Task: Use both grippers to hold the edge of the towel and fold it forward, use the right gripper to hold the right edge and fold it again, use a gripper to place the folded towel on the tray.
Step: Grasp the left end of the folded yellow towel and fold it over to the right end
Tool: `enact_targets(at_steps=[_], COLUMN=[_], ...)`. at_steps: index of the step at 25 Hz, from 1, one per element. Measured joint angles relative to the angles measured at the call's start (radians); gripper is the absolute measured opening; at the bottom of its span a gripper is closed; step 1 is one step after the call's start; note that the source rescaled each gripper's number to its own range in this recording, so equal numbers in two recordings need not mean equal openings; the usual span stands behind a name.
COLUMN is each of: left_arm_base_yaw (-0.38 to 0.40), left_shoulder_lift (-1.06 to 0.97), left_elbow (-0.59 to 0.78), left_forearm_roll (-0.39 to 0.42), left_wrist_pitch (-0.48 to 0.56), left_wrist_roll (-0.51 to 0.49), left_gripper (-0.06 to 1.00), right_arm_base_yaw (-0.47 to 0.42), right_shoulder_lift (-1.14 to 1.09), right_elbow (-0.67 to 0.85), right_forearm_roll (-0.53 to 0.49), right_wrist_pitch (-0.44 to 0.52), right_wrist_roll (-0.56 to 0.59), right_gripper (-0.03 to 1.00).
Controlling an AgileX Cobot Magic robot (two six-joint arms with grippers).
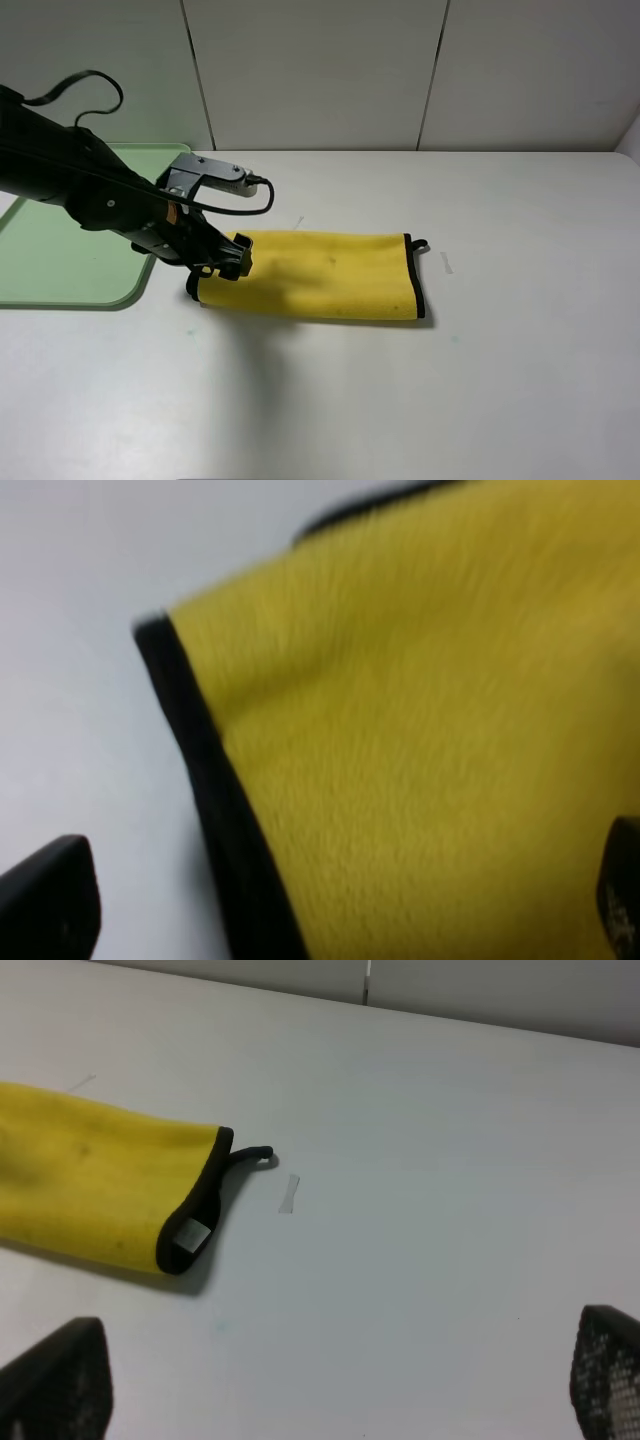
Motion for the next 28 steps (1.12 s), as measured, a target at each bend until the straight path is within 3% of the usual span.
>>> enact_targets(at_steps=[13,16,20,26,28], left_arm_base_yaw=[0.0,0.001,0.002,0.002,0.002], left_shoulder_lift=[0.137,0.138,0.146,0.153,0.157], left_elbow=[-0.014,-0.014,-0.014,-0.014,-0.014], left_forearm_roll=[0.024,0.026,0.025,0.014,0.011], left_wrist_pitch=[-0.138,-0.161,-0.219,-0.242,-0.246], left_wrist_roll=[-0.007,-0.012,-0.025,-0.076,-0.088], left_gripper=[0.99,0.93,0.67,0.17,0.08], right_arm_base_yaw=[0.0,0.0,0.0,0.0,0.0], right_shoulder_lift=[0.0,0.0,0.0,0.0,0.0], right_elbow=[0.0,0.0,0.0,0.0,0.0], right_forearm_roll=[0.002,0.002,0.003,0.003,0.003], right_wrist_pitch=[0.0,0.0,0.0,0.0,0.0], right_wrist_roll=[0.0,0.0,0.0,0.0,0.0], right_gripper=[1.0,1.0,1.0,1.0,1.0])
